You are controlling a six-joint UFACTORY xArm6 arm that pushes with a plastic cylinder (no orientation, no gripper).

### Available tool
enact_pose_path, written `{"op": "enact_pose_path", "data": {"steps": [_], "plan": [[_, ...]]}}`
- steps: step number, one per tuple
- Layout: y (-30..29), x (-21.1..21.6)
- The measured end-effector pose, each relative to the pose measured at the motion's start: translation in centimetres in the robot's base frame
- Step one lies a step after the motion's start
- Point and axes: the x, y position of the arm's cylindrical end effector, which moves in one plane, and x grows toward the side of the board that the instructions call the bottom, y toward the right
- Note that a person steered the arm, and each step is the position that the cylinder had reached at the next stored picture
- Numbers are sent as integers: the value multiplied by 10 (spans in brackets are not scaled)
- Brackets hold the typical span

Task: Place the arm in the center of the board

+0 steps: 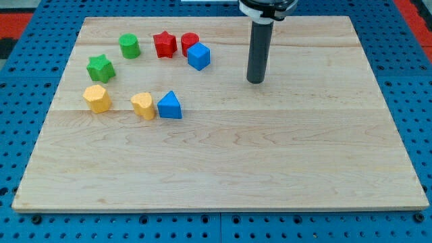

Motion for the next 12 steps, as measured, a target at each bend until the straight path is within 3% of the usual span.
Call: {"op": "enact_pose_path", "data": {"steps": [12], "plan": [[-2, 9]]}}
